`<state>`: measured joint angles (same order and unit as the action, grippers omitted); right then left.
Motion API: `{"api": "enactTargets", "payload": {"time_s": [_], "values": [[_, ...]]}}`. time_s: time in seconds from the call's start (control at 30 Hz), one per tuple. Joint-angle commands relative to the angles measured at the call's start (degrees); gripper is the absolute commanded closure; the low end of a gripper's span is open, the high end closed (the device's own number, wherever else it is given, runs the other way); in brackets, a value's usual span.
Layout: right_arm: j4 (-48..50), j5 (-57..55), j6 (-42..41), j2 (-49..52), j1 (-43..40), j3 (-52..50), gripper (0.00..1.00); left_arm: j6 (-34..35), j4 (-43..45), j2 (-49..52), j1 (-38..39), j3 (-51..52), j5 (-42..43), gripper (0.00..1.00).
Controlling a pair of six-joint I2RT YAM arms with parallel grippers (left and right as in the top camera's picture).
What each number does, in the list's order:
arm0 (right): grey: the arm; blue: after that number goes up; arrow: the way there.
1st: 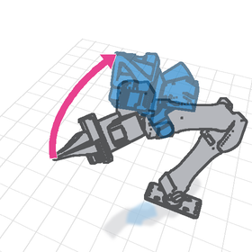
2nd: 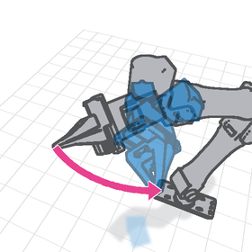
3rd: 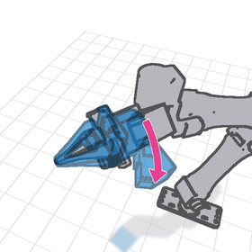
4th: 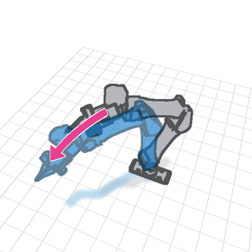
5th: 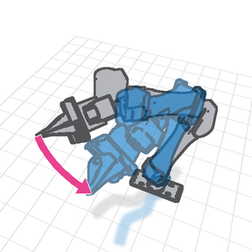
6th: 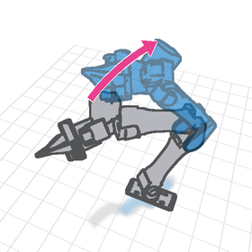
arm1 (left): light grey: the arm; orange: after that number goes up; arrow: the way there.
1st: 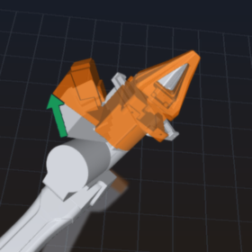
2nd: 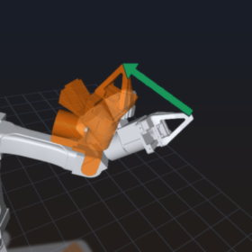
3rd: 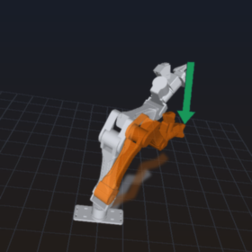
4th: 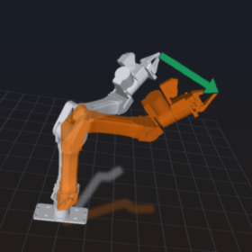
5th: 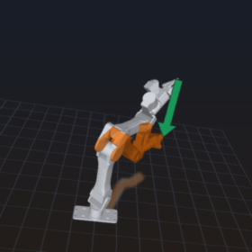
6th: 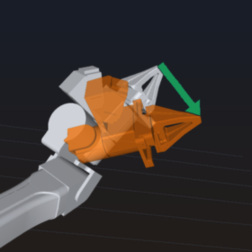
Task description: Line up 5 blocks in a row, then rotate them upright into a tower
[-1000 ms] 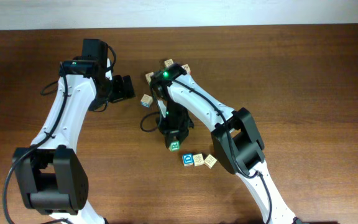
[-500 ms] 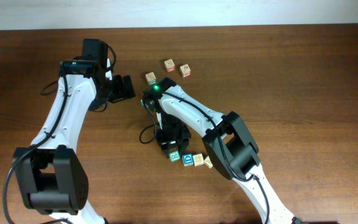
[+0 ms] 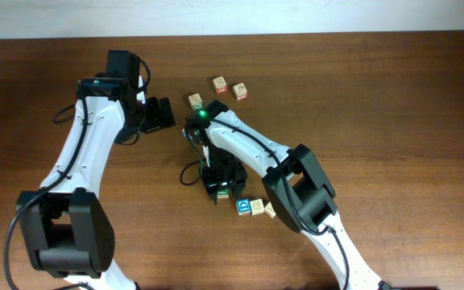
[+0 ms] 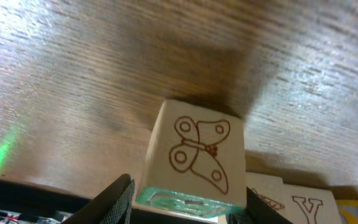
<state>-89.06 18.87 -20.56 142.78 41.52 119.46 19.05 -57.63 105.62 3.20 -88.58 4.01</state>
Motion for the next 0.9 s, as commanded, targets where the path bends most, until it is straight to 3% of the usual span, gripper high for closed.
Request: {"api": "enactTargets", "payload": {"time_s": [0.0,0.23,0.43,0.63,0.77,0.87], "values": [[0.1,-2.5,0.3,-1.6,-1.3,3.1,0.53,-0.9,0.0,0.2,0.0,-0.9,-0.4,0.01],[-3.6,-7.5,0.3,-4.8,-3.5,10.8,0.53,-0.9,0.0,0.2,0.0,-0.9,-0.4,0.01],[-8.0,-11.3,0.3,-12.2,-4.1,12.2,0.59,-0.9,0.0,0.2,0.0,-0.9,-0.4,0.01],[-8.3,-14.9,-1.5,-19.1,0.2,10.3,0.66,-0.9,0.0,0.2,0.0,-0.9,-0.4,0.01],[-8.3,-23.3,-7.1,-26.5,4.7,6.2,0.64,-0.9,0.0,0.2,0.0,-0.9,-0.4,0.01],[-6.2,-23.3,-8.0,-30.3,6.1,0.4,0.61,-0.9,0.0,0.2,0.0,-0.9,-0.4,0.01]]}}
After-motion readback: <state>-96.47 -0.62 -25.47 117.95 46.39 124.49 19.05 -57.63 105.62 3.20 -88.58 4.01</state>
